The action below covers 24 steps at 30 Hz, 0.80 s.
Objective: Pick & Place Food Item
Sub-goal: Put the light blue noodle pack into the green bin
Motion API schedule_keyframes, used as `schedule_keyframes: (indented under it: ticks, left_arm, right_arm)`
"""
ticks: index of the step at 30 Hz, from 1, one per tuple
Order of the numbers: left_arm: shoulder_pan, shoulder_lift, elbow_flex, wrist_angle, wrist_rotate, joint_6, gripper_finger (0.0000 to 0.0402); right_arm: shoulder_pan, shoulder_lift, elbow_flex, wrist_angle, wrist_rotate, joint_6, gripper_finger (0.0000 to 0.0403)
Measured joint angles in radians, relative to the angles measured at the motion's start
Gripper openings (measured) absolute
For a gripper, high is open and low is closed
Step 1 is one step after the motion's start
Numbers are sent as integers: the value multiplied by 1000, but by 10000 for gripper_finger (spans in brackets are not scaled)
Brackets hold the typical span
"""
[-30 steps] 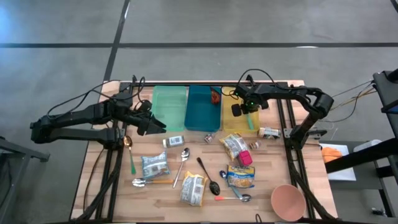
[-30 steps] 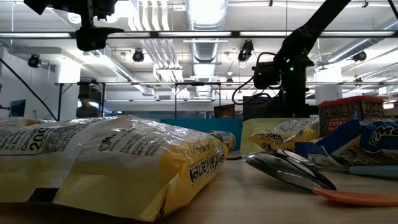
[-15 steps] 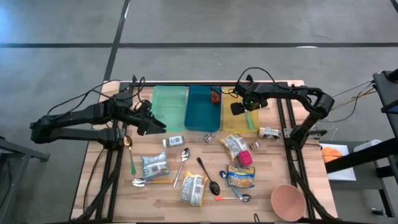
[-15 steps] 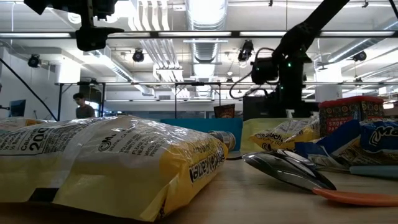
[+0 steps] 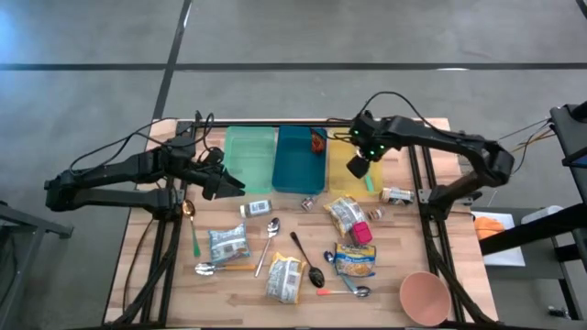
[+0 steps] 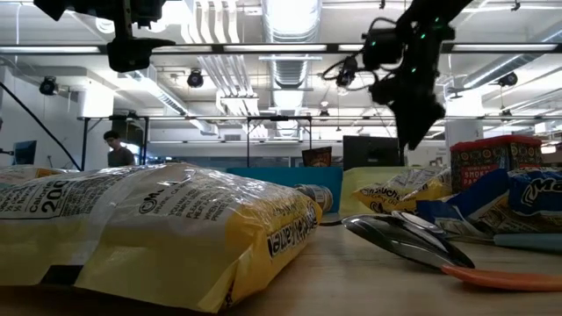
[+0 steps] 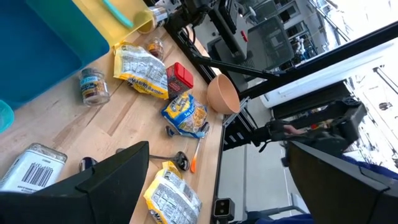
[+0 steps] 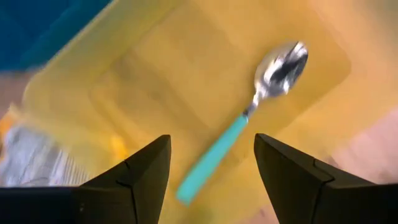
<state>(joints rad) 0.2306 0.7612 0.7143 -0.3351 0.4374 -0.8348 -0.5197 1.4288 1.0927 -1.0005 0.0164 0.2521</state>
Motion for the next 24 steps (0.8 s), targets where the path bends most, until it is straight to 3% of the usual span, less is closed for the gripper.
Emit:
schedule_keyframes:
  ticks: [7, 12, 17, 24]
  left_arm:
    - [0, 0, 0, 0, 0, 0, 385]
    - [0, 0, 0, 0, 0, -2, 385]
    - [0, 0, 0, 0, 0, -4, 385]
    - [0, 0, 0, -18, -18, -68, 385]
  right_arm:
    - [75, -156, -20, -97, -29, -20, 231]
    - [165, -233, -20, -65, -115, 94, 231]
    - [315, -239, -20, -65, -176, 179, 231]
    - [492, -205, -21, 1, -145, 452, 231]
